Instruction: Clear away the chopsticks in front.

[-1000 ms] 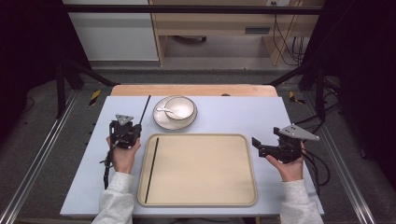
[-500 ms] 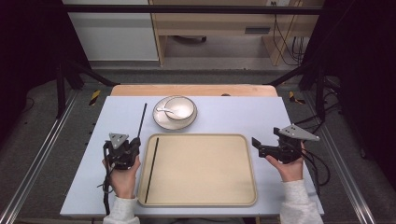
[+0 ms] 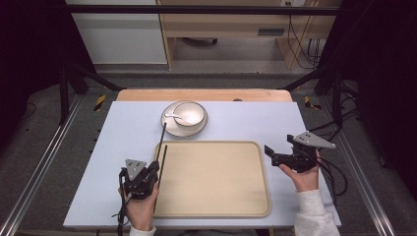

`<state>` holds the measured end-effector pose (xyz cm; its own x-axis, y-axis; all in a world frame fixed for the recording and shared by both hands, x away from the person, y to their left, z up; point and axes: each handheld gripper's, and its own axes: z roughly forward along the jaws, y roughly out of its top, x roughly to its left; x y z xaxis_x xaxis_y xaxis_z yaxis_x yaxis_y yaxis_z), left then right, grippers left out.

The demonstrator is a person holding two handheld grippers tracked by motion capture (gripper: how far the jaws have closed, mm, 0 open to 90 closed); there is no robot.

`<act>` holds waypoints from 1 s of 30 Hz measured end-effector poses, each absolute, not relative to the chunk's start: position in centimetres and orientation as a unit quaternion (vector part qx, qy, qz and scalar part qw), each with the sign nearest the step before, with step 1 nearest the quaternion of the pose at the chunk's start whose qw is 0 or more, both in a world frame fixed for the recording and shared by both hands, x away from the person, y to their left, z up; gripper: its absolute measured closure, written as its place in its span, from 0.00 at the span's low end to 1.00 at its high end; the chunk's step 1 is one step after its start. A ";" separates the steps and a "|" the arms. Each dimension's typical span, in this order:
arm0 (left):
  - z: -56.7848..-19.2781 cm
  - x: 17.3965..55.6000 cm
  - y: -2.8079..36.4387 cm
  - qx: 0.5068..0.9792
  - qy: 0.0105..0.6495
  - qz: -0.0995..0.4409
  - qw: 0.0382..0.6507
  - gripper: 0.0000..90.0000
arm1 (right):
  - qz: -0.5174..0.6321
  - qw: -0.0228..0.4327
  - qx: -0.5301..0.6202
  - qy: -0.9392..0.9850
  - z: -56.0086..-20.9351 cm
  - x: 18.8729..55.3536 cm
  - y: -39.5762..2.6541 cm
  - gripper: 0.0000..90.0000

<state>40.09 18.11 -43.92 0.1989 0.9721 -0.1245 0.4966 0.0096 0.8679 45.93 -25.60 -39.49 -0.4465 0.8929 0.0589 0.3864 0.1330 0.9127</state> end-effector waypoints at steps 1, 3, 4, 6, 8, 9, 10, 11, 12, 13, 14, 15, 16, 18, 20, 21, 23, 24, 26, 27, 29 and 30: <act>-44.1 39.9 17.8 0.649 0.567 0.278 0.425 0.95 | 0.478 0.265 0.454 0.704 -39.5 45.9 -25.6 0.08; -44.6 39.8 17.2 0.654 0.563 0.275 0.423 0.95 | 0.479 0.265 0.455 0.703 -39.4 45.9 -25.6 0.08; -44.8 39.8 17.0 0.659 0.562 0.273 0.419 0.95 | 0.479 0.265 0.455 0.702 -39.4 45.9 -25.6 0.08; -45.2 39.8 16.7 0.664 0.561 0.267 0.415 0.95 | 0.478 0.266 0.453 0.704 -39.4 45.9 -25.6 0.08; -45.5 39.8 16.4 0.667 0.562 0.265 0.411 0.95 | 0.478 0.265 0.453 0.704 -39.4 45.9 -25.6 0.08; -45.6 39.8 16.4 0.669 0.561 0.265 0.408 0.95 | 0.478 0.266 0.453 0.704 -39.4 45.9 -25.6 0.08; -45.7 39.7 16.3 0.672 0.560 0.265 0.407 0.95 | 0.479 0.265 0.454 0.703 -39.4 45.9 -25.6 0.08; -45.8 39.7 16.1 0.674 0.560 0.261 0.405 0.95 | 0.479 0.265 0.454 0.703 -39.4 45.9 -25.6 0.08; -45.9 39.7 16.0 0.676 0.560 0.261 0.402 0.95 | 0.479 0.265 0.453 0.704 -39.4 45.9 -25.6 0.08; -46.1 39.6 15.9 0.678 0.560 0.262 0.397 0.95 | 0.478 0.264 0.454 0.704 -39.5 45.9 -25.6 0.08; -46.3 39.6 15.8 0.679 0.561 0.261 0.395 0.95 | 0.478 0.265 0.455 0.703 -39.5 45.9 -25.5 0.08; -46.5 39.6 15.8 0.681 0.561 0.258 0.393 0.95 | 0.478 0.265 0.454 0.704 -39.5 45.9 -25.5 0.08; -46.7 39.6 15.9 0.681 0.563 0.257 0.391 0.95 | 0.477 0.265 0.454 0.704 -39.5 45.9 -25.5 0.08; -47.1 39.6 16.0 0.682 0.567 0.255 0.385 0.95 | 0.477 0.265 0.455 0.704 -39.5 45.9 -25.5 0.08; -47.5 39.6 16.1 0.685 0.571 0.251 0.377 0.95 | 0.478 0.265 0.455 0.704 -39.5 45.9 -25.5 0.08; -47.6 39.6 16.1 0.686 0.572 0.249 0.375 0.95 | 0.478 0.264 0.454 0.704 -39.5 45.9 -25.4 0.08; -47.9 39.7 16.2 0.687 0.576 0.247 0.367 0.95 | 0.476 0.265 0.453 0.705 -39.6 46.0 -25.4 0.08; -48.0 39.7 16.2 0.690 0.576 0.246 0.363 0.95 | 0.475 0.265 0.453 0.706 -39.6 46.0 -25.4 0.08; -48.0 39.7 16.3 0.693 0.575 0.244 0.360 0.95 | 0.474 0.265 0.452 0.708 -39.6 46.0 -25.4 0.08; -48.0 39.7 16.2 0.694 0.576 0.249 0.354 0.95 | 0.475 0.265 0.453 0.707 -39.6 46.0 -25.4 0.08; -48.1 39.8 16.1 0.695 0.579 0.246 0.348 0.95 | 0.474 0.264 0.453 0.707 -39.6 46.0 -25.4 0.08; -48.0 39.8 16.1 0.696 0.579 0.246 0.346 0.95 | 0.475 0.264 0.453 0.707 -39.6 46.0 -25.4 0.08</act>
<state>39.84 16.11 -48.04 0.2074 0.9766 -0.0578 0.6363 -0.0898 0.7662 46.02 -25.35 -39.64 -0.4504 0.8910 0.0568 0.3896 0.1389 0.9104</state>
